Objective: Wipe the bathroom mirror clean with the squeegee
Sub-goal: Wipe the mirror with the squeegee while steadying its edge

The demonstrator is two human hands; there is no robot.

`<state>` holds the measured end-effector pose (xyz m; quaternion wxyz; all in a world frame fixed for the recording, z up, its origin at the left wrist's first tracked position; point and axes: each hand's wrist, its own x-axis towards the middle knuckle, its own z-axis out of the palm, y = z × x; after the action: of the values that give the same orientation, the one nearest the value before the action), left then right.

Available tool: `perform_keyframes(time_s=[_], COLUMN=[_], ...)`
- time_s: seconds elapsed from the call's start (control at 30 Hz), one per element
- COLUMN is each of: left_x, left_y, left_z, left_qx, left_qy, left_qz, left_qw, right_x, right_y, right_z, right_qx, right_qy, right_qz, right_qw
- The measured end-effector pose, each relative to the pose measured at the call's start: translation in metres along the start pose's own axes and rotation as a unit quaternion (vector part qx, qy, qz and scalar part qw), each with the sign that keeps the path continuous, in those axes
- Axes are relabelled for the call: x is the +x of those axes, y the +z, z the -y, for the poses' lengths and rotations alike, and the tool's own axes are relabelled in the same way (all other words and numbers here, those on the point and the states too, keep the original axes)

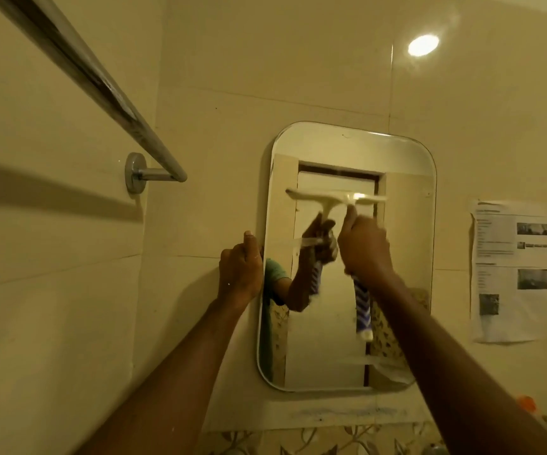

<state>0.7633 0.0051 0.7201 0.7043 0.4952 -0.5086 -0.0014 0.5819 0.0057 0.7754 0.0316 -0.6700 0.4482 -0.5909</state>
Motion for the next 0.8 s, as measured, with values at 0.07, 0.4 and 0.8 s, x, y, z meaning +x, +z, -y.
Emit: perform_keyframes(time_s=[0.07, 0.4, 0.8], left_x=[0.0, 0.007, 0.001], left_y=[0.0, 0.002, -0.003], left_z=[-0.003, 0.005, 0.001], left_qx=[-0.002, -0.028, -0.033], left_qy=[-0.002, -0.012, 0.005], left_qz=[0.001, -0.01, 0.026], left_qw=[1.0, 0.999, 0.999], right_x=[-0.024, 0.06, -0.043], right_y=[0.001, -0.028, 0.006], right_z=[-0.011, 0.041, -0.005], right_qx=[-0.016, 0.005, 0.011], right_qy=[0.017, -0.045, -0.01], right_qz=[0.036, -0.025, 0.018], right_qw=[0.999, 0.999, 1.0])
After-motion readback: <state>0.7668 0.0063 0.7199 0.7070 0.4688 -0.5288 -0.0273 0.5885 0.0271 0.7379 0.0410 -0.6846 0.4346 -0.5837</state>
